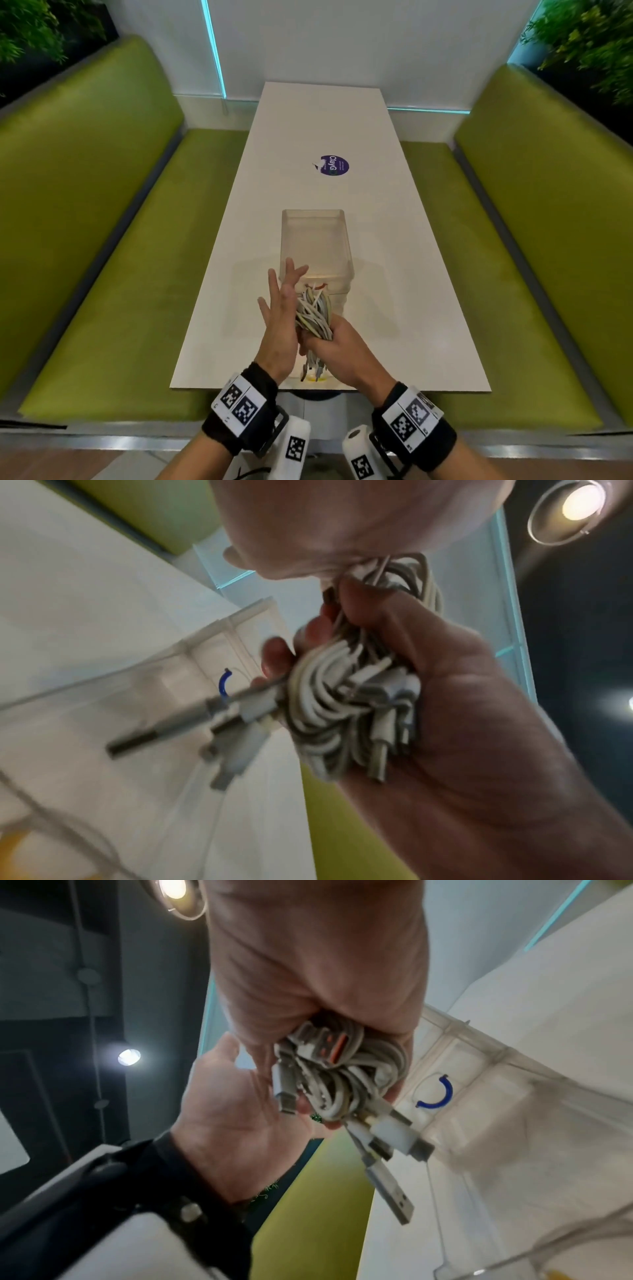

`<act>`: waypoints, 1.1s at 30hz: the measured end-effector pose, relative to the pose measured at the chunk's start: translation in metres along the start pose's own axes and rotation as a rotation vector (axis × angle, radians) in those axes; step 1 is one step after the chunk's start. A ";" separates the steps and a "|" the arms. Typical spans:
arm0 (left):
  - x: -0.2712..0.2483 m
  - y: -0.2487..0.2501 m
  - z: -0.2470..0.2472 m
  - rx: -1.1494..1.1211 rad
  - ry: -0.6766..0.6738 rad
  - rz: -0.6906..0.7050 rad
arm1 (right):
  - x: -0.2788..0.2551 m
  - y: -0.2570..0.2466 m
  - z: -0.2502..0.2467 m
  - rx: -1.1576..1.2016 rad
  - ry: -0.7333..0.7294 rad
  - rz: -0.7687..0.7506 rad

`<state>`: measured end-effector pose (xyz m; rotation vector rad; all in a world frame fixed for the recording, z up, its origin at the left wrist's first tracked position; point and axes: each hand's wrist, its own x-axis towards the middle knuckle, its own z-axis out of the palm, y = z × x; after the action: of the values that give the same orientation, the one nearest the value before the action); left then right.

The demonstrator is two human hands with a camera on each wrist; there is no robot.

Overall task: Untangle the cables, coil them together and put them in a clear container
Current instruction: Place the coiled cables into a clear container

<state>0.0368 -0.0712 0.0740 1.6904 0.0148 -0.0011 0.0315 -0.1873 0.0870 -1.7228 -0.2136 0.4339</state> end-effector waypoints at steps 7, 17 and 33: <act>0.031 0.000 -0.023 0.146 0.077 -0.048 | 0.020 0.027 -0.024 -0.640 0.004 0.290; 0.084 -0.015 -0.034 0.605 -0.201 0.043 | 0.070 0.038 0.007 -1.487 -0.211 0.558; 0.095 -0.024 -0.046 0.730 -0.234 0.098 | 0.094 0.053 0.045 -1.111 0.208 0.711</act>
<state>0.1307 -0.0221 0.0548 2.4086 -0.2740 -0.1460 0.0939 -0.1219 0.0127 -2.9246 0.4183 0.7141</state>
